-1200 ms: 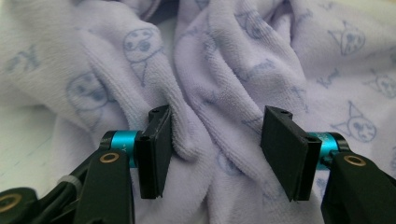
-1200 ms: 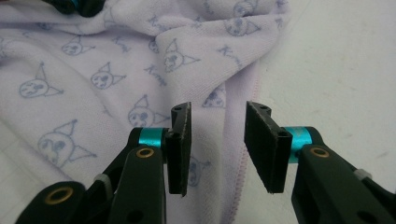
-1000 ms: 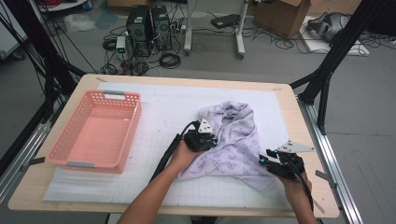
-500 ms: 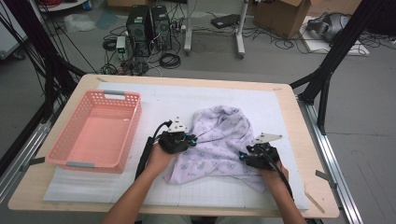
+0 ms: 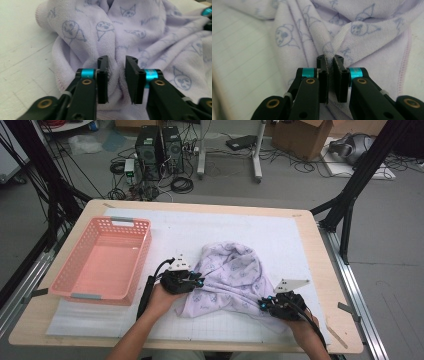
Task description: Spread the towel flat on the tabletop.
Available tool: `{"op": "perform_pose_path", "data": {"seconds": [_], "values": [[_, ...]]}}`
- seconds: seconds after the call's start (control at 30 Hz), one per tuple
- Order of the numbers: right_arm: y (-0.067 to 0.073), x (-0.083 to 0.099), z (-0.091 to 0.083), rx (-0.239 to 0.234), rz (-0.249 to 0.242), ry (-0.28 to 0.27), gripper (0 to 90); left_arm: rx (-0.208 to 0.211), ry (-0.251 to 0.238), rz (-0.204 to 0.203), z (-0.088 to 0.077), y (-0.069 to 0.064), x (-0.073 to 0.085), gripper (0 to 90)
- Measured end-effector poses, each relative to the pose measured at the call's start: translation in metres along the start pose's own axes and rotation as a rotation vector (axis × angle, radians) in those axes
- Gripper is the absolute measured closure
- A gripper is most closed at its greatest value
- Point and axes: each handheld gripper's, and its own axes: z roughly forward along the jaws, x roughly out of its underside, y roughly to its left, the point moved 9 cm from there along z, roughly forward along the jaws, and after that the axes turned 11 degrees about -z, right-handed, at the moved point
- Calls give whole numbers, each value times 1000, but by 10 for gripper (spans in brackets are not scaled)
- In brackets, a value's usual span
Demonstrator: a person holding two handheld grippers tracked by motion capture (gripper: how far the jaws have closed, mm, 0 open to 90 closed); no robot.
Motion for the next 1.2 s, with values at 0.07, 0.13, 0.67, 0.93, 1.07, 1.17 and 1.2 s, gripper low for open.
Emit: {"op": "perform_pose_path", "data": {"seconds": [0.07,0.13,0.67,0.93,1.07,1.17,1.2], "values": [[6,1,-6,-9,-8,-2,835,-5,-17,-30,0,2,-2,535],[7,1,-9,-14,-13,-22,791,-21,-17,-22,-1,5,-3,486],[-108,-55,-11,217,81,-181,511,-83,-92,-80,-6,39,-33,427],[-150,-74,21,255,70,-125,602,-101,-98,-102,1,46,-31,433],[-158,-83,47,234,37,-88,717,-121,-85,-87,4,46,-30,446],[-157,-94,66,217,-7,-77,781,-127,-78,-78,5,46,-29,456],[-156,-97,72,203,-10,-66,785,-128,-76,-79,4,46,-29,457]]}}
